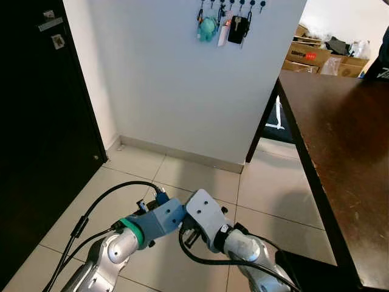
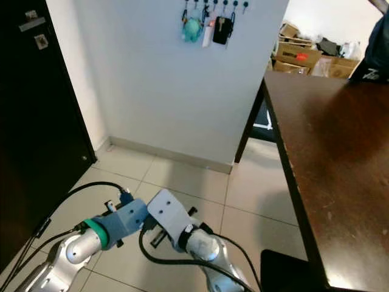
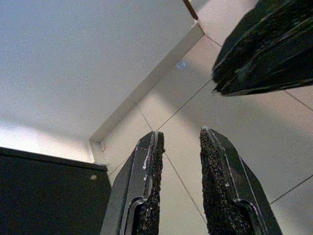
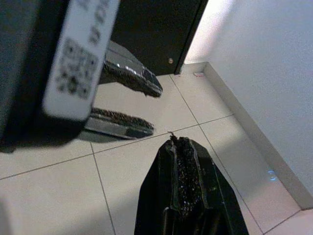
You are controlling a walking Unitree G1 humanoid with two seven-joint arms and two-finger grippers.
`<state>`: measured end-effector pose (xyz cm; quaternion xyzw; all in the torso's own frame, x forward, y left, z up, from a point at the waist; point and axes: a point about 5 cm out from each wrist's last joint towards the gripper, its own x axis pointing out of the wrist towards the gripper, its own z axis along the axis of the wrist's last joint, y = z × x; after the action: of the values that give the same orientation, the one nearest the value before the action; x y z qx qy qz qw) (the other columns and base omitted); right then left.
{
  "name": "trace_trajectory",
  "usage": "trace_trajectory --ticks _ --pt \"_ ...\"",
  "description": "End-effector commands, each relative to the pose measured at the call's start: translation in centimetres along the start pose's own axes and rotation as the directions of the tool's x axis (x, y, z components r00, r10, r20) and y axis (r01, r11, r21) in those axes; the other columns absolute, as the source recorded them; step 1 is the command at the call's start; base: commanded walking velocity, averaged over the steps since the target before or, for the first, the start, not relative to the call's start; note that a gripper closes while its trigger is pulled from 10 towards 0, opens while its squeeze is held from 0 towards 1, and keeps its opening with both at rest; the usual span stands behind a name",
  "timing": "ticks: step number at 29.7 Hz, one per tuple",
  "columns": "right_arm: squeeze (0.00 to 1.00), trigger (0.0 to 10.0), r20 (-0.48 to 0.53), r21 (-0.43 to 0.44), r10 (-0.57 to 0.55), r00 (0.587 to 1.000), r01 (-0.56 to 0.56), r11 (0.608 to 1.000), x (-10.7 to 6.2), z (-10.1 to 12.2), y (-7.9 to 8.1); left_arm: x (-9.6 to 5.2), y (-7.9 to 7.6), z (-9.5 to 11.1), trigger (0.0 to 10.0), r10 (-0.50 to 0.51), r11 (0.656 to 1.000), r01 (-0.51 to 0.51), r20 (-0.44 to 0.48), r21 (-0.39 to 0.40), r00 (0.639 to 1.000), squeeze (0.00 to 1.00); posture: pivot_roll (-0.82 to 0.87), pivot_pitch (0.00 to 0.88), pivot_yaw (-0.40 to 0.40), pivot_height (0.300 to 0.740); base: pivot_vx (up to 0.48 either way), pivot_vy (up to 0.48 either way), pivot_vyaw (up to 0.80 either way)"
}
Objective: Hang keys on a hook
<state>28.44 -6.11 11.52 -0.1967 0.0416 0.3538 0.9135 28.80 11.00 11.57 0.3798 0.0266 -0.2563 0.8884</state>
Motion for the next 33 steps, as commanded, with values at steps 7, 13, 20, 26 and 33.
trace_trajectory --ticks 7,13,20,26,33 --pt "0.00 10.0 -0.040 0.027 0.010 0.999 -0.009 1.000 0.1 -0.9 0.0 0.3 -0.4 0.1 10.0 -0.039 0.999 0.039 0.025 -0.023 0.999 0.00 0.06 0.038 0.054 0.740 0.000 0.000 0.00" --pt "0.00 10.0 -0.040 0.028 0.012 0.999 -0.011 1.000 0.1 -0.9 0.0 0.3 -0.4 0.1 10.0 -0.038 0.999 0.039 0.026 -0.022 0.999 0.00 0.07 0.042 0.056 0.740 0.000 0.000 0.00" --pt "0.00 10.0 -0.037 0.047 0.023 0.999 -0.021 0.999 0.1 -0.8 0.0 0.2 -0.2 0.1 10.0 -0.037 0.999 0.038 0.032 -0.022 0.999 0.00 0.06 0.050 0.058 0.740 0.000 0.000 0.00" --pt "0.00 10.0 -0.033 -0.009 0.012 0.999 -0.013 1.000 0.2 -0.7 0.0 0.3 -0.4 0.1 10.0 -0.042 0.999 0.042 0.018 -0.015 0.999 0.00 0.06 0.042 0.052 0.740 0.000 0.000 0.00" --pt "0.00 10.0 -0.009 0.006 -0.064 0.998 0.064 0.998 -0.2 -0.2 -0.7 0.2 0.7 -0.4 10.0 0.010 0.995 -0.018 -0.083 -0.096 0.997 0.00 0.06 0.048 0.052 0.740 0.000 0.000 0.00"
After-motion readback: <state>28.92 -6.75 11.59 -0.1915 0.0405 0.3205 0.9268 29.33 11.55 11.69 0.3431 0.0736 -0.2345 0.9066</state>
